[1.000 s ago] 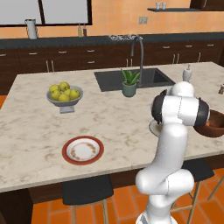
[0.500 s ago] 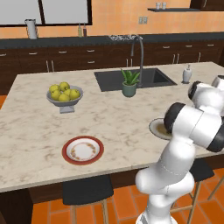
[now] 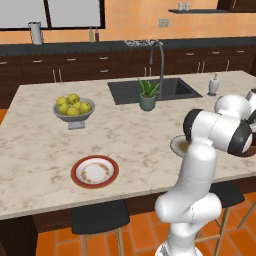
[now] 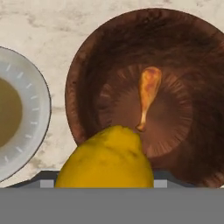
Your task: Pick the chicken drumstick and lemon from their plates and place them in the bowl. Then put the bowl in the fridge.
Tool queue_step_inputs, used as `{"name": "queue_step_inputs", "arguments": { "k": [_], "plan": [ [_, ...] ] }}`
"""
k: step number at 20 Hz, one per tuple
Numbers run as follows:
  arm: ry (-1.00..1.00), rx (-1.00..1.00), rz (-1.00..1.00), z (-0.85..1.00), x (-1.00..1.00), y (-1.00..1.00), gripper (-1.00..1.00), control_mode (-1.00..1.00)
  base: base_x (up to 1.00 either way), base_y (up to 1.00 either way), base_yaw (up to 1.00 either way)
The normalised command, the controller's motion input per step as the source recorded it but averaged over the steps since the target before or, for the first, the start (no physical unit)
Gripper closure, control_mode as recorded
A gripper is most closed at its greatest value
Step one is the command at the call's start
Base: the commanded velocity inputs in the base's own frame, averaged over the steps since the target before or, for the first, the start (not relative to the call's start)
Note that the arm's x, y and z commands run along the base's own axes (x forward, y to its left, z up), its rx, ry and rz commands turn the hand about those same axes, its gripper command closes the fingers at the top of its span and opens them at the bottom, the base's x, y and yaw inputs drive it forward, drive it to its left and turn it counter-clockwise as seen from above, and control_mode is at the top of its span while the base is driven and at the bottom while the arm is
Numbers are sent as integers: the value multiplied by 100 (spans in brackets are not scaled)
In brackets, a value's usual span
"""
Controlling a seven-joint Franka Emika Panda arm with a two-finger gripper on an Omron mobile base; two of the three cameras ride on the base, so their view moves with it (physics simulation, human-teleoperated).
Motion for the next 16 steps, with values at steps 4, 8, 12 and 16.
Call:
{"name": "queue_step_inputs", "arguments": {
  "k": [4,8,12,16],
  "plan": [
    [0,0,0,-27,13,-52,100,-100,0,0,0],
    [4,0,-1,-28,4,-40,100,-100,0,0,0],
    [12,0,-4,-61,42,0,-100,-100,0,0,0],
    [7,0,-3,-12,39,-8,-100,-100,0,0,0]
  ]
}}
